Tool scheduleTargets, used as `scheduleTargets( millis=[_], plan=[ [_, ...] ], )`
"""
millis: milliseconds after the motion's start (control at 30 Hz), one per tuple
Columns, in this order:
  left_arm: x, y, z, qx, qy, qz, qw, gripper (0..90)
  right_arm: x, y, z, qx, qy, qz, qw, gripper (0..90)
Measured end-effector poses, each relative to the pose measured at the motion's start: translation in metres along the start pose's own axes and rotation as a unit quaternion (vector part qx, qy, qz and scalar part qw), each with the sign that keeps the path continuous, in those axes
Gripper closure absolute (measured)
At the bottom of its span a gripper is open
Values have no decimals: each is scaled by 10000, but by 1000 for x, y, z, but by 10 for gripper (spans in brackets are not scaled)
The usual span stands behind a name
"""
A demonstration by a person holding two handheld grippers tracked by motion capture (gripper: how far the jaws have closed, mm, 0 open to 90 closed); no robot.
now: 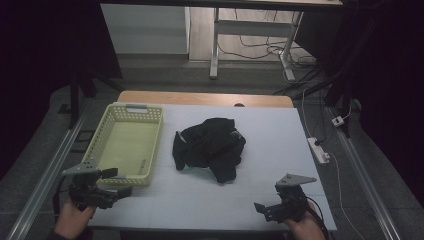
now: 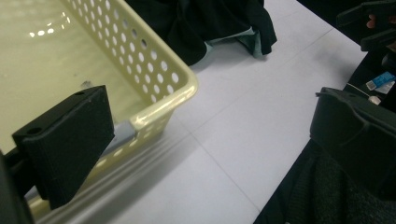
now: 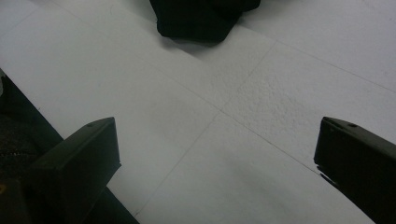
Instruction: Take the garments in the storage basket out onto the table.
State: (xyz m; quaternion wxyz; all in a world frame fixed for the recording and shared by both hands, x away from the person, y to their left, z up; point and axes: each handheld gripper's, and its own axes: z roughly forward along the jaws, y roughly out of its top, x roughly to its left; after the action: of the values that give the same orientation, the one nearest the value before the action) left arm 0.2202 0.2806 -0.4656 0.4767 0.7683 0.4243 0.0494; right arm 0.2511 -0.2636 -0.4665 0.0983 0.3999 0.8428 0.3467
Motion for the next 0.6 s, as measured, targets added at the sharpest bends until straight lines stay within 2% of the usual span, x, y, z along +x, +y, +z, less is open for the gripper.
scheduleTargets(
  millis=[233, 400, 600],
  plan=[
    [3, -9, -7, -8, 53, -120, 9999, 0, 0, 0, 0, 9, -16, -2, 10000, 0],
    [2, -14, -12, 17, 137, -132, 9998, 0, 0, 0, 0, 12, -30, -3, 10000, 0],
    [3, -20, -21, -65, 245, -187, 9995, 0, 0, 0, 0, 15, -32, 16, 10000, 0]
  ],
)
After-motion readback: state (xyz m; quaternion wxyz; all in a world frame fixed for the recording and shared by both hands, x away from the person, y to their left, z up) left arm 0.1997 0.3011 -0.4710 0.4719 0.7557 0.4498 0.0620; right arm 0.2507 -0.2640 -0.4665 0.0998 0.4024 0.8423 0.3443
